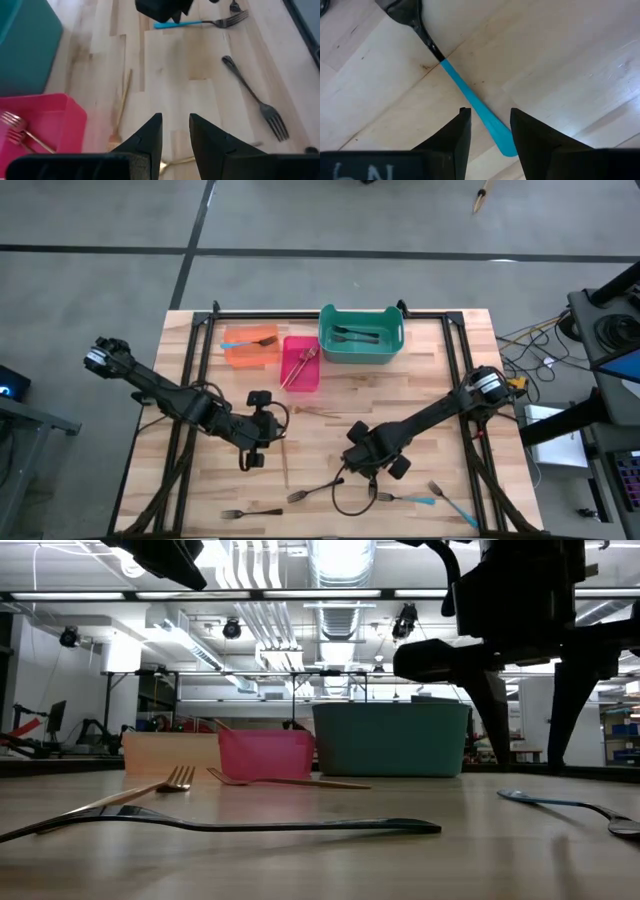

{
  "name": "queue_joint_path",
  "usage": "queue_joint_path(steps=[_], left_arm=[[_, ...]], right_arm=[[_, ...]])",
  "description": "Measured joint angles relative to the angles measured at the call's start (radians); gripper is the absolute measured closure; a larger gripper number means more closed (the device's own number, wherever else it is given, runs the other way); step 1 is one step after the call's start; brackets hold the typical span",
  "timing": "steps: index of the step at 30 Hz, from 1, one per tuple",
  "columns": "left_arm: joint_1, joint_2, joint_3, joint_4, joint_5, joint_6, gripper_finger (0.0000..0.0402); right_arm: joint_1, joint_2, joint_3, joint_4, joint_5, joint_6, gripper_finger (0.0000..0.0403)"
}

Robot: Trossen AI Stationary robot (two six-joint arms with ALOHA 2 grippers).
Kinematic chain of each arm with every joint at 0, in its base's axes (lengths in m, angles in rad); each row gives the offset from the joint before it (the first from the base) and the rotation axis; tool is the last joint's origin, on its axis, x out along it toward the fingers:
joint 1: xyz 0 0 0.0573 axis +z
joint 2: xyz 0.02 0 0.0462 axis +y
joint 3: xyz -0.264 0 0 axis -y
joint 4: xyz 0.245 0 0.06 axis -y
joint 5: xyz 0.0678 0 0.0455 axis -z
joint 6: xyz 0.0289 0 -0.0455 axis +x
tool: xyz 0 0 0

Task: Sort silverware by color (type)
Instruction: Put the blue fork into the orange bin

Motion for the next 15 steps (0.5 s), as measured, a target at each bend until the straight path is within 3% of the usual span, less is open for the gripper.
queue_joint_path(steps=[4,9,15], left_arm=[[-0.004,0.0,-0.002,0.003,-0.024,-0.032,0.0322],[-0.037,0.013,-0.024,0.026,-0.11,-0.2,0.0322],[-0.094,0.019,-0.035,0.026,-0.122,-0.19,0.0322]], right_arm=[[-0.002,0.008,0.0,0.012,0.001,-0.008,0.0276],[-0.007,0.013,-0.007,0.075,0.011,0.004,0.0283],[-0.007,0.013,-0.009,0.079,0.011,0.045,0.029]])
